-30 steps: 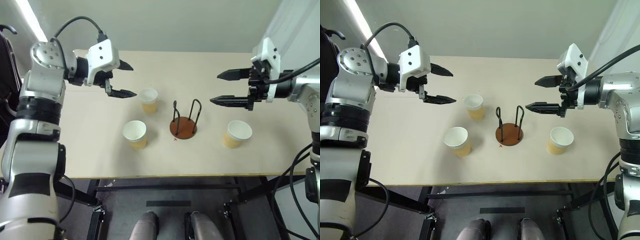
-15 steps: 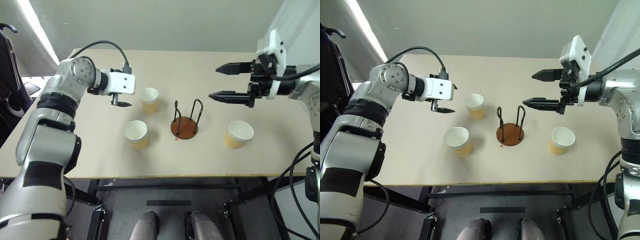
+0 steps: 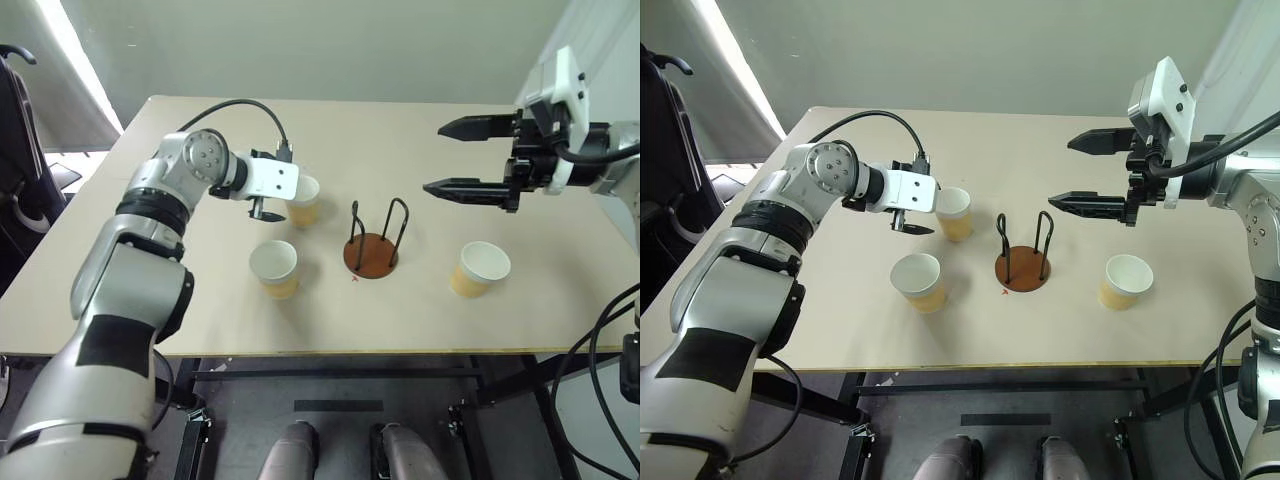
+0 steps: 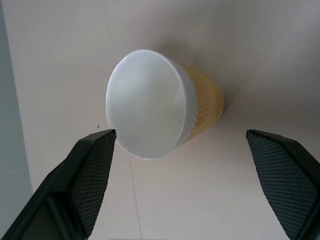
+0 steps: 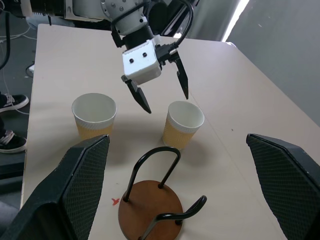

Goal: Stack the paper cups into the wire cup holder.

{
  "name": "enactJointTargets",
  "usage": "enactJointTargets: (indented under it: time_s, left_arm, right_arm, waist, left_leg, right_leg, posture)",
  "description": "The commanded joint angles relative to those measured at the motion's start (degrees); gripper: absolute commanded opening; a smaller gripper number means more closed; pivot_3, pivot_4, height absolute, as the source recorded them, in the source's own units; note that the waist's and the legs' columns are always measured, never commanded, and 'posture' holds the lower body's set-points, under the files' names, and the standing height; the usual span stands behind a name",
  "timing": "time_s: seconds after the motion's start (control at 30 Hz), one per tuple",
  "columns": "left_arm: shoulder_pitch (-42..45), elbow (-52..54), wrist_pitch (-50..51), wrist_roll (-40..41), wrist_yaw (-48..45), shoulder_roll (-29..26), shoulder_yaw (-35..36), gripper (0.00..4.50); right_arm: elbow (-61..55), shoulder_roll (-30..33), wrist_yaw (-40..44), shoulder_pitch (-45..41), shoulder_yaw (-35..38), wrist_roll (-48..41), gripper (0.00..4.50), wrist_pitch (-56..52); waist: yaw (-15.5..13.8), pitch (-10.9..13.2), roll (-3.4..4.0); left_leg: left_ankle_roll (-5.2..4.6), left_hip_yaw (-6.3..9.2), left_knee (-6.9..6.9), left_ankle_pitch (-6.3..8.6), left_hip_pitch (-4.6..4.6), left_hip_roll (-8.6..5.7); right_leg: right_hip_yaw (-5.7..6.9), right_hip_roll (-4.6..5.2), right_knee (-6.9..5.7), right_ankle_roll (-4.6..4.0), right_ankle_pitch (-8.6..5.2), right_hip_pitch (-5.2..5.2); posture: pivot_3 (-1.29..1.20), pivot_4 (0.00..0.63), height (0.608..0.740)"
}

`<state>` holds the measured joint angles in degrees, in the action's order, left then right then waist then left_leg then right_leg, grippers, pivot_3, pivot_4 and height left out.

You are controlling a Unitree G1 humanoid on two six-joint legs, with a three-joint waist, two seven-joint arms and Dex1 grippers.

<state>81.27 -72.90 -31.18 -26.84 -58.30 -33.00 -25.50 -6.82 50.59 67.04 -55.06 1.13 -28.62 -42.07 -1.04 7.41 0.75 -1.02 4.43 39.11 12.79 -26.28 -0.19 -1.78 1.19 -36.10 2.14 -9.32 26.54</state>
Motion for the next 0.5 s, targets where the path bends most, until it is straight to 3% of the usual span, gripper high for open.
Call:
enactJointTargets:
  time_s: [0.03, 0.2, 0.23, 0.37, 0.5]
  left_arm:
    - [1.1, -0.2, -0.3, -1.2, 1.8, 0.0, 0.0, 4.5]
    - [0.3, -1.1, -0.1, -3.3, 3.8, 0.7, -1.0, 4.5]
    - [0.2, -1.3, 0.0, -3.6, 4.2, 0.8, -1.2, 4.31]
    - [-0.5, -1.9, 0.2, -5.3, 7.3, 1.7, -2.2, 3.25]
    - [-0.5, -2.4, 0.6, -6.2, 9.2, 2.6, -2.5, 1.81]
  right_arm:
    - [-1.5, 0.9, -0.9, -0.8, 2.2, -1.0, 4.46, 0.0]
    - [-1.3, 1.1, -1.3, -0.7, 2.0, -0.9, 4.46, 0.4]
    - [-1.3, 1.0, -1.4, -0.7, 1.9, -1.0, 4.49, 0.4]
    - [-1.6, 0.8, -1.8, -0.7, 2.0, -1.2, 4.5, 0.4]
    - [-1.9, 0.8, -2.2, -0.6, 2.1, -1.3, 4.5, 0.3]
  waist:
    - [0.0, 0.0, -0.01]
    - [0.0, 0.0, -0.01]
    - [0.0, 0.0, -0.02]
    - [-0.1, 0.0, -0.01]
    - [-0.2, 0.0, -0.02]
  left_leg:
    - [-0.01, -0.09, -0.02, 0.0, 0.01, -0.04]
    - [-0.01, 0.03, 0.0, -0.01, 0.01, 0.05]
    - [-0.01, -0.1, -0.03, -0.01, 0.02, -0.03]
    - [-0.01, 0.02, 0.03, -0.01, 0.01, 0.03]
    - [-0.02, -0.1, 0.03, -0.03, 0.02, -0.04]
  right_leg:
    - [0.03, -0.07, 0.0, 0.0, 0.0, 0.01]
    - [-0.04, 0.05, -0.01, 0.02, 0.01, 0.0]
    - [0.04, -0.05, -0.01, 0.02, 0.01, 0.0]
    - [-0.01, 0.06, -0.01, 0.03, 0.02, -0.01]
    - [0.06, -0.03, -0.02, 0.05, 0.03, -0.02]
  posture:
    - [0.0, 0.15, 0.74]
    - [0.0, 0.15, 0.74]
    - [0.0, 0.15, 0.74]
    - [0.0, 0.15, 0.74]
    - [0.0, 0.15, 0.74]
